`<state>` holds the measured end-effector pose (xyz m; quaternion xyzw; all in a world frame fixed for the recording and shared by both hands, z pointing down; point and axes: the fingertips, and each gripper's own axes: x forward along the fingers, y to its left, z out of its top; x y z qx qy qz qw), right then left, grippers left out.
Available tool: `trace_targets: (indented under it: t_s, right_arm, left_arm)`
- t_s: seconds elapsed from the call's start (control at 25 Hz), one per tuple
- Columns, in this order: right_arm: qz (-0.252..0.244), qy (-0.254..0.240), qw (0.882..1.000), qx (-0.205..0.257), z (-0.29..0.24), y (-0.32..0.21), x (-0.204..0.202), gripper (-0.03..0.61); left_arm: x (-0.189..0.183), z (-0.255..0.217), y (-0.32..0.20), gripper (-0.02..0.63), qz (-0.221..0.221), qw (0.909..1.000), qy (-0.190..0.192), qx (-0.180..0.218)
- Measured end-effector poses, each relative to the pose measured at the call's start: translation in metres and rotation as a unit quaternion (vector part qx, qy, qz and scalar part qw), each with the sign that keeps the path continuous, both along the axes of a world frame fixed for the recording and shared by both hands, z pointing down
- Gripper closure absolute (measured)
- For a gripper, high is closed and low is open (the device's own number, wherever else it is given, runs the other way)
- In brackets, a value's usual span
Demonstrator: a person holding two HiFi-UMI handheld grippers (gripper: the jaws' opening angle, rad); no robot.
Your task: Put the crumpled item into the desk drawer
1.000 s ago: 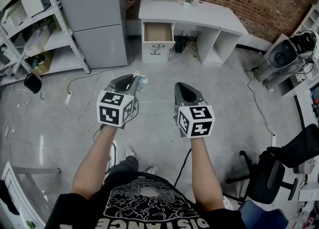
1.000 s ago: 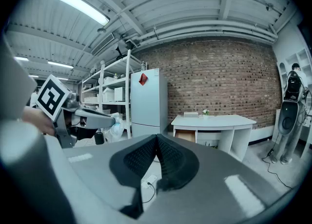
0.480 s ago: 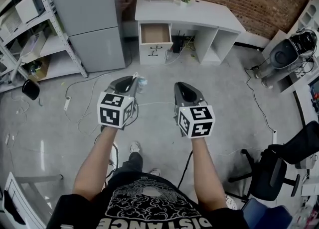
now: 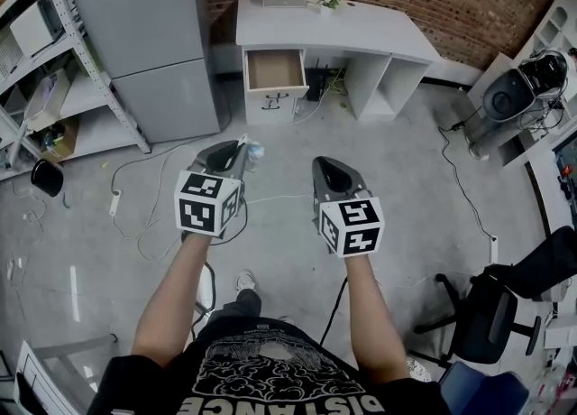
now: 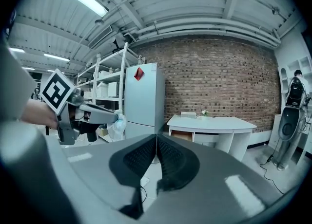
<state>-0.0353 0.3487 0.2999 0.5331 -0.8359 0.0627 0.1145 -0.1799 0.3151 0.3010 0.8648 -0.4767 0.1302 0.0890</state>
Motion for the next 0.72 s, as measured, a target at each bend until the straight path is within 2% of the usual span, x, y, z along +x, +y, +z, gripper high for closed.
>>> trace_targets:
  t_s: [0.36, 0.72]
  right_arm:
    - [0.011, 0.019, 1.0, -0.011, 0.003, -0.051, -0.019, 0.569]
    - [0.026, 0.031, 0.999, -0.029, 0.012, -0.087, -0.041, 0.569]
  left_arm:
    - [-0.012, -0.002, -0.059, 0.584, 0.023, 0.9997, -0.001, 0.005]
    - [-0.029, 0.008, -0.104, 0.584, 0.05, 0.9987, 0.008, -0.008]
